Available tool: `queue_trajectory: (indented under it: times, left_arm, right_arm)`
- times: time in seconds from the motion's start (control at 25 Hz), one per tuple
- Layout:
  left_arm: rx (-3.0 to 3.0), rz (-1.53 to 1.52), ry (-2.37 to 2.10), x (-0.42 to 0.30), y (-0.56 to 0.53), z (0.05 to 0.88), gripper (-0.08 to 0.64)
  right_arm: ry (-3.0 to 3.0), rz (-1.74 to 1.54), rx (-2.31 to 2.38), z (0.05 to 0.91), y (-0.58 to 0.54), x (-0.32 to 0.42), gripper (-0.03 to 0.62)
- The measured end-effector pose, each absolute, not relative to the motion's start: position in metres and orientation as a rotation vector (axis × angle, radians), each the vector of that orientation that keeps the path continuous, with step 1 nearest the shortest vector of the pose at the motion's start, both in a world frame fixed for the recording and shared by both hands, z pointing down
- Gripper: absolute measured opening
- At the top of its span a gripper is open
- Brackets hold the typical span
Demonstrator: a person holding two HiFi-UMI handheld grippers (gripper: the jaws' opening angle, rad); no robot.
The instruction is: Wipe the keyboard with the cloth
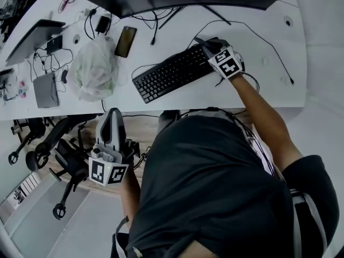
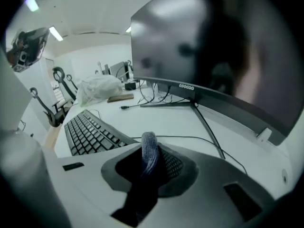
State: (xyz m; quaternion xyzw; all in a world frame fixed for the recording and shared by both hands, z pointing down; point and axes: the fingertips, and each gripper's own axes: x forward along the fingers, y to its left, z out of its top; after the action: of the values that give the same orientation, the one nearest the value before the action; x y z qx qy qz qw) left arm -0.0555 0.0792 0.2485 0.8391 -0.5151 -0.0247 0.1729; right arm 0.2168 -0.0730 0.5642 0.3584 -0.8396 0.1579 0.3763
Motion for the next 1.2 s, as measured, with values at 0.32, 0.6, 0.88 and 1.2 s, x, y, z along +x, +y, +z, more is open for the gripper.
queue_trajectory:
  times: [0.32,0.6,0.88,1.2]
  left_arm:
    - [2.361,-0.093,-1.505,-0.068,0.076,0.245,0.005]
    - [2.387,-0.069,-1.447,-0.056,0.069,0.252,0.005]
    - [2.348,-0.101,-1.516,-0.073,0.075,0.245,0.005]
    - [2.377,-0.080,-1.434,-0.058,0.067,0.256,0.005]
  right_arm:
    - [-2.039,0.535,0.810,0.590,0.036,0.246,0.064]
    - [-2.122,0.329,0.874,0.575,-0.075,0.202,0.064]
    - [-2.020,0.401,0.748,0.597,0.026,0.236,0.064]
    - [-2.124,0.353,0.889,0.581,-0.071,0.200,0.064]
